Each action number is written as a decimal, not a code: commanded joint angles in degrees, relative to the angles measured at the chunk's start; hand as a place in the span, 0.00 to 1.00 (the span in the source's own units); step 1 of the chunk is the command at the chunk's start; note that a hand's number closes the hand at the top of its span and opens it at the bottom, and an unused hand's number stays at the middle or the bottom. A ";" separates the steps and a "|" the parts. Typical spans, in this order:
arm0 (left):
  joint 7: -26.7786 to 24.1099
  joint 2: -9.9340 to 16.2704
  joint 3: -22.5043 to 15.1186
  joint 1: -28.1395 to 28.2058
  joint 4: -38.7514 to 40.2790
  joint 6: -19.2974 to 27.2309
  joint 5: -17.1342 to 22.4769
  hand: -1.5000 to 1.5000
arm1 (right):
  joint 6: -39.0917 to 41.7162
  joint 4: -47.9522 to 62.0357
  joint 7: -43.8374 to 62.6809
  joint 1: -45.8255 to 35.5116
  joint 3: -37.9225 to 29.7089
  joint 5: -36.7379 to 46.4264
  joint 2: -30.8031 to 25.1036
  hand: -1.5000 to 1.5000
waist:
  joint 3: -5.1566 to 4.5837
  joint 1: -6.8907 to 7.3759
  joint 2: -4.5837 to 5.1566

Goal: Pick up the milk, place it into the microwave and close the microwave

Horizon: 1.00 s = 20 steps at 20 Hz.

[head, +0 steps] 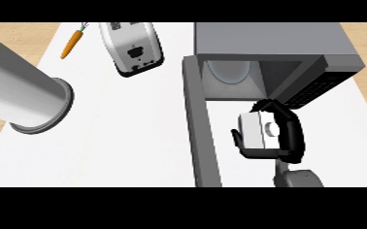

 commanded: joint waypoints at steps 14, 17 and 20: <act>-0.68 1.12 2.93 -0.07 1.90 -1.91 2.36 0.00 | -11.61 37.87 -4.51 -27.81 -6.27 -1.01 0.72 1.00 | 0.09 1.04 0.45; 0.98 3.56 5.69 -0.29 0.43 -3.50 4.68 0.00 | -15.37 47.70 -7.27 -33.60 -6.01 -2.05 1.37 1.00 | 0.11 1.91 0.68; 0.09 2.94 5.62 -1.36 1.49 -3.83 4.51 0.00 | -16.78 54.94 -7.64 -39.62 -9.19 0.62 0.23 1.00 | 0.12 2.76 1.01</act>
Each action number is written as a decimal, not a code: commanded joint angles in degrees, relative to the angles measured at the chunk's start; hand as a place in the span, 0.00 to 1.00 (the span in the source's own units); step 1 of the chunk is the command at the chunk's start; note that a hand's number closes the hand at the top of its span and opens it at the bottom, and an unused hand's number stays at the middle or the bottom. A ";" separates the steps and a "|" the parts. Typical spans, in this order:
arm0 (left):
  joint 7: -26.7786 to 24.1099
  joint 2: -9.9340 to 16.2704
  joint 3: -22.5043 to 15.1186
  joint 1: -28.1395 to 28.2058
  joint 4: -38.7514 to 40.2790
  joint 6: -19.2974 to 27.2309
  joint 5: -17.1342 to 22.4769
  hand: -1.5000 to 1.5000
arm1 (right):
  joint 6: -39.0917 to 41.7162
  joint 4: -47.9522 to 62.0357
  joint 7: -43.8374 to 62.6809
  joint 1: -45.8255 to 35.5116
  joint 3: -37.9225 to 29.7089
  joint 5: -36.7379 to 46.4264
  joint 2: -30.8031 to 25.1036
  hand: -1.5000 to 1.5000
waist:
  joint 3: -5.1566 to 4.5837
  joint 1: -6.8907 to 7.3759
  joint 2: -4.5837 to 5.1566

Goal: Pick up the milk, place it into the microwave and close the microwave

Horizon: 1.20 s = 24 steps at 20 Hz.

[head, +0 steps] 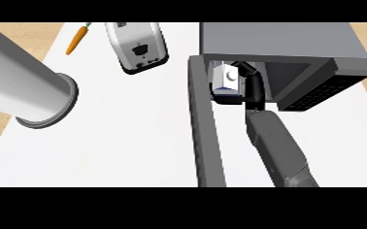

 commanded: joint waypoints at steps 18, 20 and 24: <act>0.93 1.96 1.26 -2.64 1.03 -2.80 0.72 0.00 | -12.05 27.14 -9.21 -16.54 -2.64 8.03 -9.12 1.00 | 0.17 4.35 2.00; -0.52 2.71 1.31 -1.26 2.17 -4.99 1.59 0.00 | -11.96 27.38 -9.76 -17.53 -3.02 8.02 -11.10 1.00 | 0.16 5.32 2.13; -0.47 1.74 0.58 -2.59 3.06 -4.23 0.73 0.00 | -12.51 26.84 -11.87 -18.62 -5.56 5.97 -10.92 1.00 | 0.26 5.37 2.50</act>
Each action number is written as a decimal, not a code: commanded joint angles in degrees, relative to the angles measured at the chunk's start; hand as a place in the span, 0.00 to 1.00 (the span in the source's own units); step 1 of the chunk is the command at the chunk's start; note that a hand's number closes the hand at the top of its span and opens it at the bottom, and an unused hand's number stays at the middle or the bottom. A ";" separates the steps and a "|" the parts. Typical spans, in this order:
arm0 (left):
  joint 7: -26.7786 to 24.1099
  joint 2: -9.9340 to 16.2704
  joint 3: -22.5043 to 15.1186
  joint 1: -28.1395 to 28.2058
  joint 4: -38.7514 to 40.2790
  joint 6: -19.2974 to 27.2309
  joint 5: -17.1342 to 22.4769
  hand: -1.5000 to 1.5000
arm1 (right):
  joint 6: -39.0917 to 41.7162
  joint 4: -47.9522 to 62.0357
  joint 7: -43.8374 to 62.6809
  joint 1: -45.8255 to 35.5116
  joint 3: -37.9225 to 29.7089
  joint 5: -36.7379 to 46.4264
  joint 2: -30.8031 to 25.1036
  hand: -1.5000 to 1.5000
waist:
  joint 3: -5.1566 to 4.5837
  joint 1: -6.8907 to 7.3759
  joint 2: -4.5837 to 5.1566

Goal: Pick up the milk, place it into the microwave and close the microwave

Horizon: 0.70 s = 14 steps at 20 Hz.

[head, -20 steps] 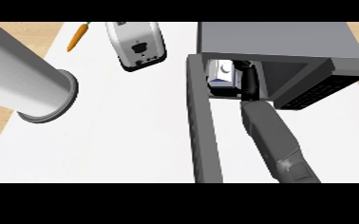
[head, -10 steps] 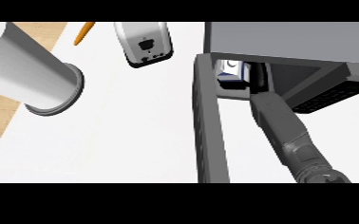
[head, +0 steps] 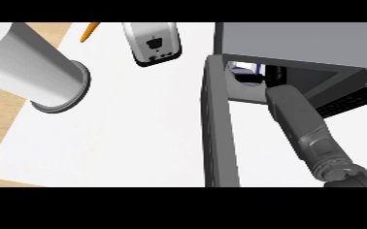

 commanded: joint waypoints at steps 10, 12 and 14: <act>0.34 0.76 0.69 -0.89 2.00 -0.95 0.16 0.00 | -12.73 1.02 -3.45 -4.46 -3.23 -0.18 -1.87 1.00 | -0.06 1.66 0.80; 1.01 0.22 0.12 -2.12 1.90 -0.25 -0.27 0.00 | -15.92 1.07 -3.34 -4.84 -3.96 -0.50 -0.54 1.00 | -0.02 1.37 0.89; 0.37 0.68 1.23 -2.13 1.21 -0.75 0.38 0.00 | -16.13 1.01 -3.66 -4.82 -4.19 -0.32 -2.00 1.00 | 0.02 1.96 1.00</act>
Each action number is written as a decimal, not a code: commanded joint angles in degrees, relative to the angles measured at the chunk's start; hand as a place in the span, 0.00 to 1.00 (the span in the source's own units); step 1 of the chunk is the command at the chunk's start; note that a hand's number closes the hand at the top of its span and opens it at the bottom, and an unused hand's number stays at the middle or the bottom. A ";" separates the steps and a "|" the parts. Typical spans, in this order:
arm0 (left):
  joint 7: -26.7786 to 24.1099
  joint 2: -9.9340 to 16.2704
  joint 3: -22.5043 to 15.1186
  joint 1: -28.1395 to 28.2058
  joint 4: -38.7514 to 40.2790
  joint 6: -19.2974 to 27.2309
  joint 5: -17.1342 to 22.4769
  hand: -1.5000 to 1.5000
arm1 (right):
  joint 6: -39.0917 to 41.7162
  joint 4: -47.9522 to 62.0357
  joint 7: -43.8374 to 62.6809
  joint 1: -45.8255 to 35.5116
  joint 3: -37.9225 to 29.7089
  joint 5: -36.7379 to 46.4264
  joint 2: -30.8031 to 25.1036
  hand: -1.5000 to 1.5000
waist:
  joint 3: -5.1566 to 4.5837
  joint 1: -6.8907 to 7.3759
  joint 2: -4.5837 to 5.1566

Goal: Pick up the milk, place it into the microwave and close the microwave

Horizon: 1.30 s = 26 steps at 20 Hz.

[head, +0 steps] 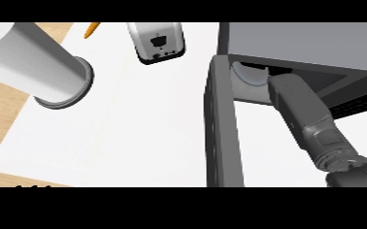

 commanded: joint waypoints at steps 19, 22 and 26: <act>1.44 0.73 -0.07 -4.04 2.42 -0.34 -1.27 0.00 | -9.31 8.31 15.57 -1.52 11.63 14.21 0.46 0.00 | 0.09 3.00 0.51; 1.51 0.51 1.21 -5.80 3.03 0.50 -1.24 0.00 | -6.64 8.28 14.73 -1.57 11.83 14.39 2.03 0.00 | 0.12 2.08 0.66; 1.46 0.43 0.95 -6.47 3.23 -0.10 -0.76 0.00 | -3.99 8.21 14.75 -2.59 11.56 14.11 3.41 0.00 | 0.10 2.23 0.85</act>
